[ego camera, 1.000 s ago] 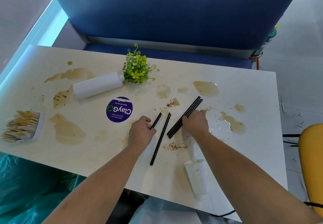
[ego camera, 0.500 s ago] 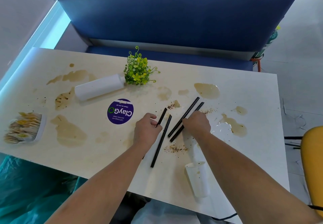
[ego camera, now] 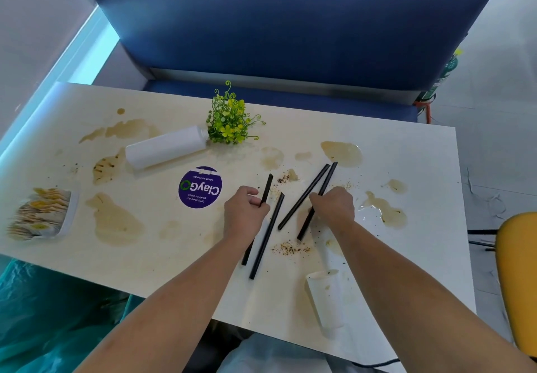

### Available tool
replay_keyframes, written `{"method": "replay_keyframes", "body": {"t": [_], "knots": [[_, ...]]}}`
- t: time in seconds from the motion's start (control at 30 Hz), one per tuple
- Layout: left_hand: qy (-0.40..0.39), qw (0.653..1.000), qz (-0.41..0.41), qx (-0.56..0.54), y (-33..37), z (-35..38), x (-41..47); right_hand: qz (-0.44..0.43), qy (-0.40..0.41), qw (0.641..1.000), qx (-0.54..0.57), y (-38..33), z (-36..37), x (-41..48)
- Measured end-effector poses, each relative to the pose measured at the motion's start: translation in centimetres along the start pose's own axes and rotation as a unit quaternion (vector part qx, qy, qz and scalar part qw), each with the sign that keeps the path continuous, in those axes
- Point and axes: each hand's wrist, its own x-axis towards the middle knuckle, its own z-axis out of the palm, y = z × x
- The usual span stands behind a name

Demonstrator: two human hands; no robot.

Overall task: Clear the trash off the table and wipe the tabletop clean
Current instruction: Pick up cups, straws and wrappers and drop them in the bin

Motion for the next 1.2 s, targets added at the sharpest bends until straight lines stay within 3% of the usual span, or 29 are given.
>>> {"method": "replay_keyframes", "body": {"t": [0.33, 0.7, 1.0, 1.2], "knots": [[0.034, 0.998, 0.023, -0.050, 0.8, -2.4, -0.1, -0.104, 0.009, 0.994, 0.031, -3.3, -0.1, -1.8], [0.098, 0.991, 0.003, -0.092, -1.5, -8.5, 0.0, -0.186, -0.037, 0.982, 0.006, -7.2, 5.1, -6.6], [0.158, 0.982, -0.002, -0.105, -7.4, -17.4, -0.6, -0.230, -0.099, 0.968, -0.025, -11.0, 13.9, -12.6], [0.192, 0.976, -0.049, -0.090, -12.7, -24.1, -1.4, -0.273, -0.149, 0.949, -0.059, -13.6, 21.3, -17.4]]}}
